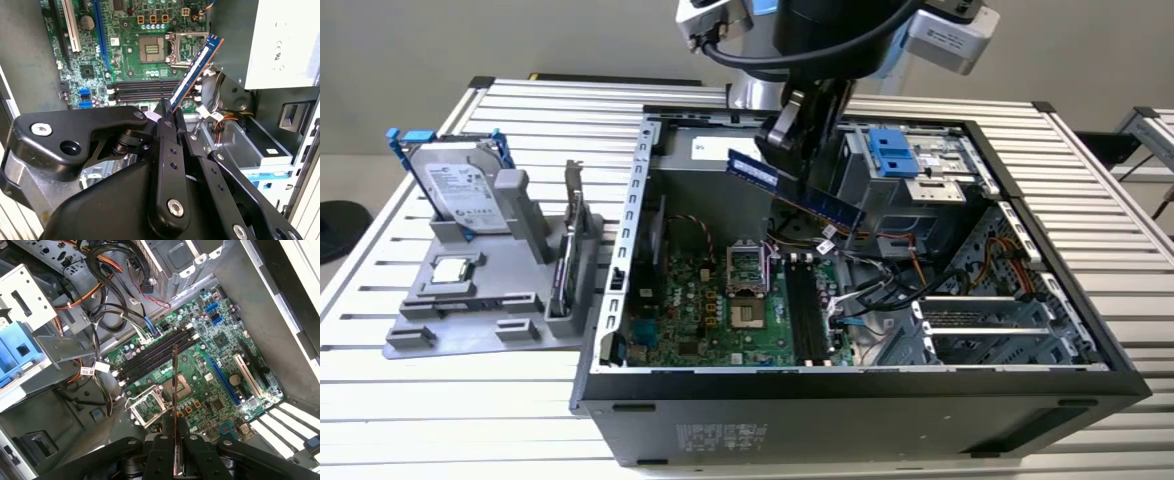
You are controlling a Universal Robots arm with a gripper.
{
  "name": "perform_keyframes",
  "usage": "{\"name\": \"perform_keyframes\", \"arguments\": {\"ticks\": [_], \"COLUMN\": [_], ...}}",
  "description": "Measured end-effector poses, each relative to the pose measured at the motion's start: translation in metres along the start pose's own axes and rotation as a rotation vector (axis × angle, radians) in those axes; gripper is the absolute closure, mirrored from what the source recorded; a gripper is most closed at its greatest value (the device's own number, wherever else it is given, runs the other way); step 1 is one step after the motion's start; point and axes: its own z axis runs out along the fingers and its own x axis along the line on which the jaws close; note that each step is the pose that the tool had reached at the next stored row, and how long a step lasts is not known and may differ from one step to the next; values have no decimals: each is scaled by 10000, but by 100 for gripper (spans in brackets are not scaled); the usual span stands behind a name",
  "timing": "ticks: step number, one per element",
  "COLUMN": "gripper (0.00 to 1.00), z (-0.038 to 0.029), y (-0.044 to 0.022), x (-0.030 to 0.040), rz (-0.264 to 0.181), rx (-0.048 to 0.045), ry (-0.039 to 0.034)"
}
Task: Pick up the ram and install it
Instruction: 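Insert the ram into the slot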
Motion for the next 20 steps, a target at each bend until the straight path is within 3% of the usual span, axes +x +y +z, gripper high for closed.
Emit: {"name": "perform_keyframes", "arguments": {"ticks": [20], "gripper": [100], "z": [-1], "y": [0], "x": [0], "rz": [771], "rx": [10], "ry": [31]}}
